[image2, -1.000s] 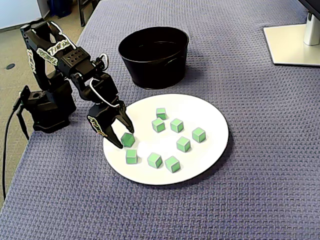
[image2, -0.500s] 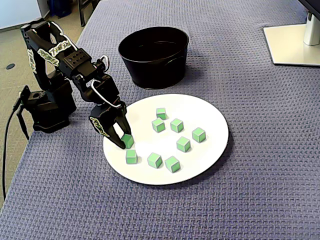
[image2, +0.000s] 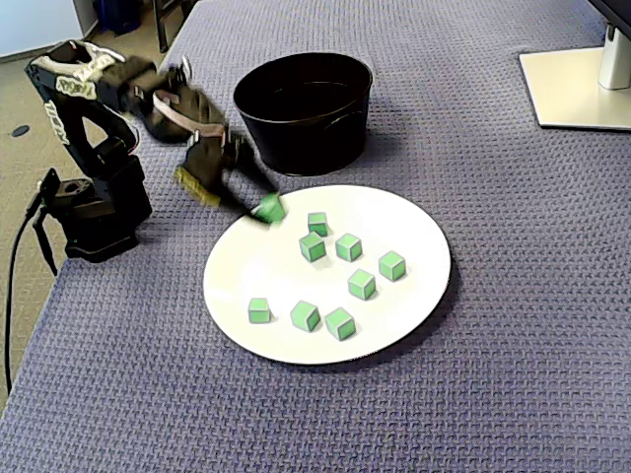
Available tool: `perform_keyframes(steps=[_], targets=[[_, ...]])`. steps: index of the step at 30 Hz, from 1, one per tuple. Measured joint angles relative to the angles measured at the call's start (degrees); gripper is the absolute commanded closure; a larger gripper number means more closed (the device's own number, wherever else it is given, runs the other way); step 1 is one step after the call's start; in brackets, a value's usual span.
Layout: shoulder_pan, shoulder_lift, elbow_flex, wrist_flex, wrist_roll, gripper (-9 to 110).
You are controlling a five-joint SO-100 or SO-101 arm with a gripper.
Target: Pick up the items on the white plate and put them in the black container.
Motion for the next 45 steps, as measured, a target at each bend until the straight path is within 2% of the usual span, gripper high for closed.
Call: perform_keyframes(steps=[7,13,19,23,30,31,33,35,40,45], targets=[[-16.17,4.83,-24.26,16.79,23.82,102],[-38.06,-1.05,-46.58,33.05,32.43,102],[-50.80,-13.62,-49.66,38.58,36.91,102],[-54.58,-22.68,-45.00,37.97,40.08,102],[-56.95,-32.34,-36.30,30.23,43.59,102],[-57.30,-33.31,-35.86,29.79,43.77,98],[-58.10,-34.10,-35.68,29.53,43.77,83],[-59.06,-34.28,-35.60,29.53,43.42,77],[-59.06,-34.37,-36.91,33.57,43.15,73],[-55.63,-30.50,-46.23,42.36,42.80,74]])
